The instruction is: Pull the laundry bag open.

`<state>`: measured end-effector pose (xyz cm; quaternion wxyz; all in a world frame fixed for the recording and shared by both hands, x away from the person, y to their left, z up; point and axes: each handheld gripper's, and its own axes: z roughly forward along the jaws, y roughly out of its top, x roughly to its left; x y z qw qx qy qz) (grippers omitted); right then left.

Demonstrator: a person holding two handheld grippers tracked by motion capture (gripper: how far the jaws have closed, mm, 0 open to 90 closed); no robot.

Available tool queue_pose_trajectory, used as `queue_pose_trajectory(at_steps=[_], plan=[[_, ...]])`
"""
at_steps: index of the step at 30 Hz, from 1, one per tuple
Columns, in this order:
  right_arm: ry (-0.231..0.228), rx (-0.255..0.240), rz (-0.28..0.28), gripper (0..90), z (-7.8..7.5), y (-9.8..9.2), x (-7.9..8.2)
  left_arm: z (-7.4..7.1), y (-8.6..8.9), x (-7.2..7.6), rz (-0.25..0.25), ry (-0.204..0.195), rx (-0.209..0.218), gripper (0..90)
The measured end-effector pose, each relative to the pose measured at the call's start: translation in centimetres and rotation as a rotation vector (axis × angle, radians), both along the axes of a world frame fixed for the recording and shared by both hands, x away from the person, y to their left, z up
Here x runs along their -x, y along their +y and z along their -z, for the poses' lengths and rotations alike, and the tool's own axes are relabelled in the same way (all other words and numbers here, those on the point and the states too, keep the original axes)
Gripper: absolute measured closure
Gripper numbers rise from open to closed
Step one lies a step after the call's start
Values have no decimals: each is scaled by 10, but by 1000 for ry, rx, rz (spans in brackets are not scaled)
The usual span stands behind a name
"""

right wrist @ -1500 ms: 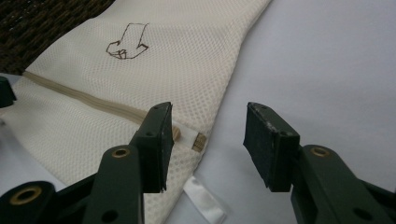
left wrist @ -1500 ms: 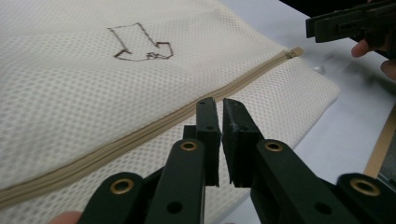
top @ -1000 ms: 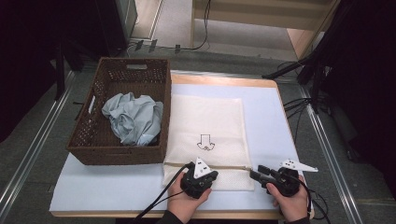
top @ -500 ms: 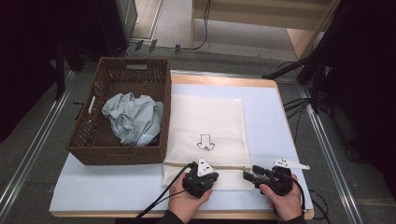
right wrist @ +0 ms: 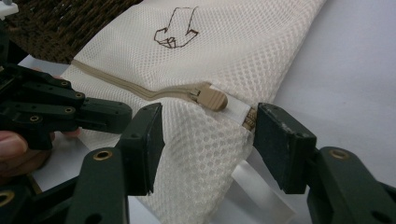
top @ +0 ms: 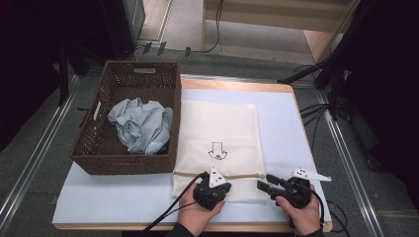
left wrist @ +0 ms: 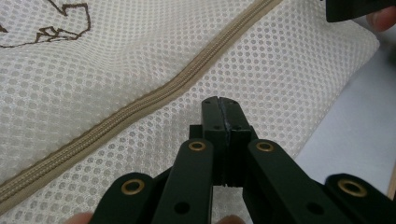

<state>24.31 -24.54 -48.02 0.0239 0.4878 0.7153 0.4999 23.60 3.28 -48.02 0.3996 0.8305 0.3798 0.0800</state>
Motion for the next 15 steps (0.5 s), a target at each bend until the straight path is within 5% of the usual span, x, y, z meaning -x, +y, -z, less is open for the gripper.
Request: queue_pose_trajectory(at_steps=[15], plan=[[-40, -7, -42, 601, -5, 3, 8, 0, 0, 0, -2, 5, 2, 900]])
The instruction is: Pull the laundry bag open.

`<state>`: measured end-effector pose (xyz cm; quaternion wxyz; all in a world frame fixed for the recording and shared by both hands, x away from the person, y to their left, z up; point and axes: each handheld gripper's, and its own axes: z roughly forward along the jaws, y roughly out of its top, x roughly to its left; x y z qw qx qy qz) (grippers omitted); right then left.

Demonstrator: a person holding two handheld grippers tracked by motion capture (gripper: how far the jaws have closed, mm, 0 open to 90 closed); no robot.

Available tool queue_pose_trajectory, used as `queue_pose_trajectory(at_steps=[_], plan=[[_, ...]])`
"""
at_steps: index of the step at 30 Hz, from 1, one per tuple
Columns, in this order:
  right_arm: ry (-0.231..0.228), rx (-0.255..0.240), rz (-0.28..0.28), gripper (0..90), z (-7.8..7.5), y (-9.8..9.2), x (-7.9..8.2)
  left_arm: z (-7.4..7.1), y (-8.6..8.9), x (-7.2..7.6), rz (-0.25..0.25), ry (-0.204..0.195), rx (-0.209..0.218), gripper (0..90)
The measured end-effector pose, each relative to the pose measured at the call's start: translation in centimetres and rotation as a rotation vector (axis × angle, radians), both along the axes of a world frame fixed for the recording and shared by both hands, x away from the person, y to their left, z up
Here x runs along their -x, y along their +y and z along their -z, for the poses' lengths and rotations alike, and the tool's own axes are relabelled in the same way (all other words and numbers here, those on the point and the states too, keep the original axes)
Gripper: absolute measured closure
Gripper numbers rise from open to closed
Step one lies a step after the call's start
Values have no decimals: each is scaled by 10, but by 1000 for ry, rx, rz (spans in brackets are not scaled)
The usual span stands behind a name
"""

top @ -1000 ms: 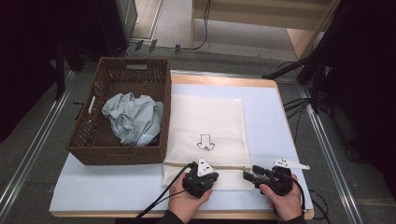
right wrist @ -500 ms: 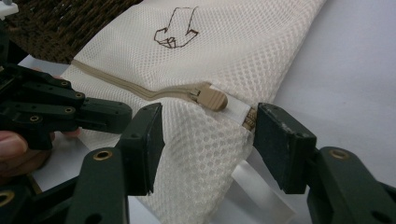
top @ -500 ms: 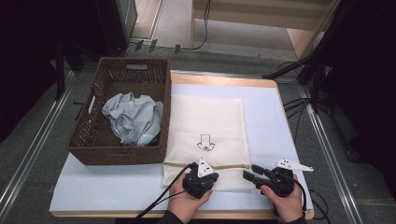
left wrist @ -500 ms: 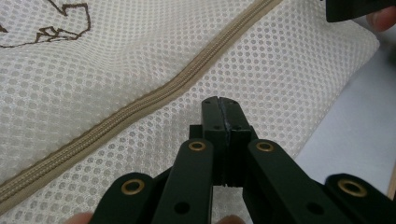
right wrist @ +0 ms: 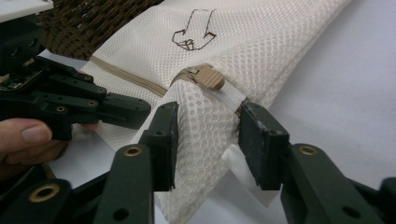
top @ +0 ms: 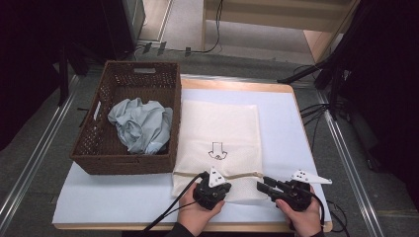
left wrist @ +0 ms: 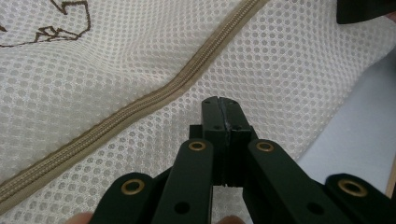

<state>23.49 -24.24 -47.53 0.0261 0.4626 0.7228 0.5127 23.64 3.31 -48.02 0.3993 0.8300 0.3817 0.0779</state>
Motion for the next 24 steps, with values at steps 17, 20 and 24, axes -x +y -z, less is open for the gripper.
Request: queue_pose_trajectory(at_steps=[17, 20, 24], plan=[[-3, 146, 68, 428, 12, -2, -12, 0, 0, 0, 3, 3, 2, 900], [8, 169, 62, 348, 15, 2, -18, 0, 0, 0, 2, 2, 1, 900], [21, 150, 54, 340, 16, 6, -19, 0, 0, 0, 1, 1, 1, 900]])
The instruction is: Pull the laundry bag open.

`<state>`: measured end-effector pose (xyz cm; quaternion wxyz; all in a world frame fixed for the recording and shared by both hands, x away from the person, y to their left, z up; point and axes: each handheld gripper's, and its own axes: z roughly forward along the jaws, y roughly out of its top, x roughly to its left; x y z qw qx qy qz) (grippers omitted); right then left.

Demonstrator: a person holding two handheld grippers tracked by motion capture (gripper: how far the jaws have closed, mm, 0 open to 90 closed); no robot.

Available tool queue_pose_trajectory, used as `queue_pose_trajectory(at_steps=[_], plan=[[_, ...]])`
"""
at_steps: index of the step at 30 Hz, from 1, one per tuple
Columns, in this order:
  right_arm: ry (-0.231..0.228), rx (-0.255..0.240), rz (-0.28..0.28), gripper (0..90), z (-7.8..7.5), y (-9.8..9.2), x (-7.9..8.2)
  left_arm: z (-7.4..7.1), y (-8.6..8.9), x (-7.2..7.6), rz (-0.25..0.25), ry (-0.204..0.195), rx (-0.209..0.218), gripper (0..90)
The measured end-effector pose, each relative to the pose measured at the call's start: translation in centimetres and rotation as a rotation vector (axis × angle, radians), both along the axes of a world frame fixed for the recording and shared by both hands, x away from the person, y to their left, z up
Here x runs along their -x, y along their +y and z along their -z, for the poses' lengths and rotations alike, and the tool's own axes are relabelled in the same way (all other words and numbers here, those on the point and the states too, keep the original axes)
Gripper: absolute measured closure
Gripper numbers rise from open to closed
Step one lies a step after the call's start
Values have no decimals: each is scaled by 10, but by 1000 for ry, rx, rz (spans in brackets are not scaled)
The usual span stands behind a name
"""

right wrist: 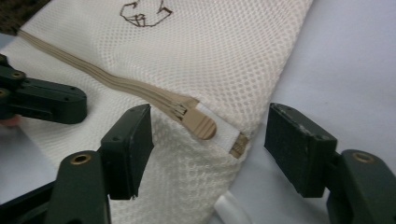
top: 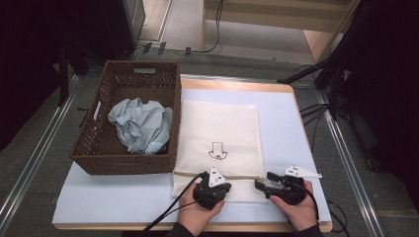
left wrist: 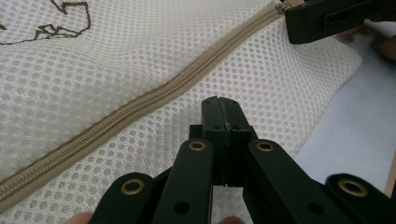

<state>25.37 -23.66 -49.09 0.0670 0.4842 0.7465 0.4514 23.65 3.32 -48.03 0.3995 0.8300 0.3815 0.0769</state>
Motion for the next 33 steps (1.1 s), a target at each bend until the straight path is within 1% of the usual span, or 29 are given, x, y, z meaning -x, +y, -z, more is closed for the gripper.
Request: queue_pose_trajectory(at_steps=[2, 3, 4, 5, 6, 7, 8, 9, 10, 11, 14, 15, 17, 18, 19, 20, 21, 22, 23, 24, 26, 28, 29, 30, 31, 32, 33], plan=[[30, -53, -5, 401, 1, -2, 0, 0, 0, 0, 0, 0, 0, 900], [30, -53, -5, 401, 1, -2, 0, 0, 0, 0, 0, 0, 0, 900], [75, -116, -13, 446, 2, -5, 2, 0, 0, 0, 0, 0, -1, 900], [75, -116, -13, 446, 2, -5, 2, 0, 0, 0, 0, 0, -1, 900], [95, -139, -26, 478, 2, -5, 3, 0, 0, 0, 1, -1, -1, 900], [107, -154, -47, 491, 2, -5, 5, 0, 0, 0, 1, -1, -2, 900], [104, -155, -65, 496, 2, -4, 8, 0, 0, 0, 2, -2, -3, 900], [100, -148, -72, 503, 2, -3, 10, 0, 0, 0, 2, -2, -3, 900], [88, -136, -75, 518, 0, -2, 11, 0, 0, 0, 2, -2, -3, 900], [75, -138, -72, 528, -1, -2, 12, 0, 0, 0, 2, -2, -3, 900], [47, -179, -53, 588, -7, -5, 12, 0, 0, 0, 3, -3, -3, 900], [32, -183, -51, 607, -9, -5, 12, 0, 0, 0, 3, -3, -3, 900], [-3, -169, -51, 686, -13, -3, 14, 0, 0, 0, 2, -2, -3, 900], [-3, -169, -51, 686, -13, -3, 14, 0, 0, 0, 2, -2, -3, 900], [-21, -155, -48, 725, -14, -2, 15, 0, 0, 0, 0, 0, -1, 900], [-26, -149, -47, 747, -14, -1, 16, 0, 0, -1, 3, 5, 0, 900], [-44, -131, -40, 798, -16, 1, 18, 0, 1, -2, 4, 13, 8, 898], [-44, -131, -40, 798, -16, 1, 18, -1, 2, -3, 4, 25, 19, 898], [-64, -119, -39, 833, -17, 1, 19, -2, 2, -4, 5, 34, 27, 872], [-64, -119, -39, 833, -17, 1, 19, -2, 2, -4, 5, 34, 27, 861], [-59, -109, -22, 846, -18, 2, 21, -5, 3, -5, 3, 28, 44, 854], [-64, -99, -20, 852, -18, 4, 22, -10, 1, -7, 1, 27, 64, 842], [-74, -85, -15, 857, -18, 5, 23, -14, -1, -7, 2, 27, 81, 814], [-77, -81, -13, 858, -18, 6, 23, -21, -5, -9, 3, 20, 105, 800], [-77, -81, -13, 858, -18, 6, 23, -21, -5, -9, 3, 20, 105, 786], [-80, -79, -11, 859, -18, 6, 23, -24, -8, -10, 0, 18, 121, 786], [-88, -71, -8, 861, -18, 7, 23, -28, -11, -11, -5, 12, 129, 743]])
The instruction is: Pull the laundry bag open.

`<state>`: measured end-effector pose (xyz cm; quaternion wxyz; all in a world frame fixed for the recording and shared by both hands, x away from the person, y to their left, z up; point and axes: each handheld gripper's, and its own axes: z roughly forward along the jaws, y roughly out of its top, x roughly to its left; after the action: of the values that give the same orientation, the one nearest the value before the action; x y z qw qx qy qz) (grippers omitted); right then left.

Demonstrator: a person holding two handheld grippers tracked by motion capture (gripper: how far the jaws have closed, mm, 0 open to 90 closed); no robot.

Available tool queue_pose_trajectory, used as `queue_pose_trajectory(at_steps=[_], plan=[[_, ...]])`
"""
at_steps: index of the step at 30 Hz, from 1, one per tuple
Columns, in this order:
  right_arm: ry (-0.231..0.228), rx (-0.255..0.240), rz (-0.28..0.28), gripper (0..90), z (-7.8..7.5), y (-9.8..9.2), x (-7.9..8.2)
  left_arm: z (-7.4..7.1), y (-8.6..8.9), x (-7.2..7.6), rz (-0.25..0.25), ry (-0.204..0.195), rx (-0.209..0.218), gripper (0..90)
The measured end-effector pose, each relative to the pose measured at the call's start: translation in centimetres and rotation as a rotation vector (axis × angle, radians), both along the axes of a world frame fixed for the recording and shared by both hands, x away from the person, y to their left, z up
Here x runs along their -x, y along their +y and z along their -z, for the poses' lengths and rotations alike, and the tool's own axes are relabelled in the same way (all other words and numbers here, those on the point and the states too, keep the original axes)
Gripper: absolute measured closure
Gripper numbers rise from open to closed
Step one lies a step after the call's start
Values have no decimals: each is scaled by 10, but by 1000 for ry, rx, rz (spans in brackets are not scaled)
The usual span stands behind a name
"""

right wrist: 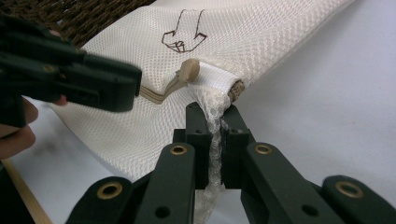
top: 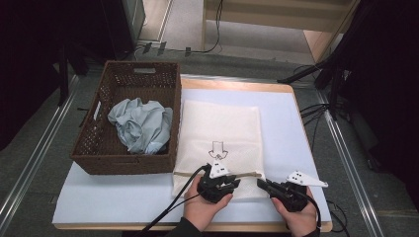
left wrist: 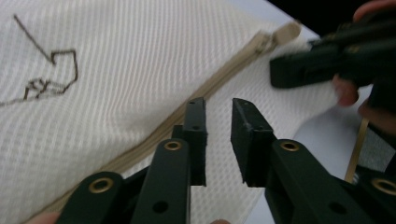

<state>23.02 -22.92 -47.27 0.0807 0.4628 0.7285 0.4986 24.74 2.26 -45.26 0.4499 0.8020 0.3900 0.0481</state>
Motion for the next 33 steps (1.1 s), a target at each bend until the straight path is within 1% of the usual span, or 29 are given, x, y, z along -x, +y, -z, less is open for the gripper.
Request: queue_pose_trajectory(at_steps=[1, 2, 3, 4, 7, 8, 9, 10, 11, 13, 14, 15, 17, 19, 20, 22, 25, 26, 28, 29, 30, 33], plan=[[0, 0, 0, 861, 0, 0, 0, -3, -3, -1, -4, -6, 9, 743], [-6, 3, 2, 863, 0, 1, 0, -8, -9, -2, -12, -15, 17, 720], [-6, 3, 2, 863, 0, 1, 0, -8, -9, -2, -12, -15, 17, 696], [-9, 6, 3, 863, 0, 1, 1, -12, -14, -3, -20, -21, 18, 696], [-15, 16, 5, 863, 0, 2, 1, -18, -24, -4, -36, -43, 34, 653], [-13, 17, 6, 863, 0, 2, 1, -20, -29, -5, -39, -45, 44, 625], [-13, 17, 6, 863, 0, 2, 1, -20, -29, -5, -39, -45, 44, 614], [-14, 17, 6, 864, 1, 3, 1, -22, -35, -6, -39, -44, 55, 601], [-14, 17, 6, 864, 1, 3, 1, -22, -35, -6, -39, -44, 55, 595], [-17, 21, 8, 864, 1, 4, 1, -24, -43, -6, -42, -44, 60, 577], [-17, 21, 8, 864, 1, 4, 1, -24, -43, -6, -42, -44, 60, 566], [-20, 21, 7, 864, 1, 4, 1, -24, -48, -7, -45, -43, 52, 566], [-19, 27, 5, 863, 1, 4, 1, -24, -52, -7, -61, -48, 43, 541], [-20, 32, 6, 863, 1, 4, 1, -23, -57, -9, -77, -41, 28, 520], [-22, 34, 7, 863, 2, 5, 0, -22, -60, -10, -81, -39, 28, 519], [-21, 35, 7, 863, 2, 5, 0, -22, -63, -11, -83, -37, 8, 519], [-28, 42, 5, 863, 2, 4, 0, -20, -62, -11, -81, -36, -6, 572], [-25, 41, 7, 863, 2, 4, 0, -20, -60, -11, -73, -33, 0, 586], [-22, 40, 4, 863, 2, 4, 0, -20, -56, -10, -75, -30, 17, 602], [-23, 40, 4, 863, 2, 4, 0, -21, -54, -9, -81, -31, 19, 607], [-23, 43, 5, 863, 2, 4, 0, -21, -52, -9, -74, -31, 28, 620], [-23, 45, 6, 863, 2, 3, -1, -23, -46, -8, -63, -21, 40, 688]])
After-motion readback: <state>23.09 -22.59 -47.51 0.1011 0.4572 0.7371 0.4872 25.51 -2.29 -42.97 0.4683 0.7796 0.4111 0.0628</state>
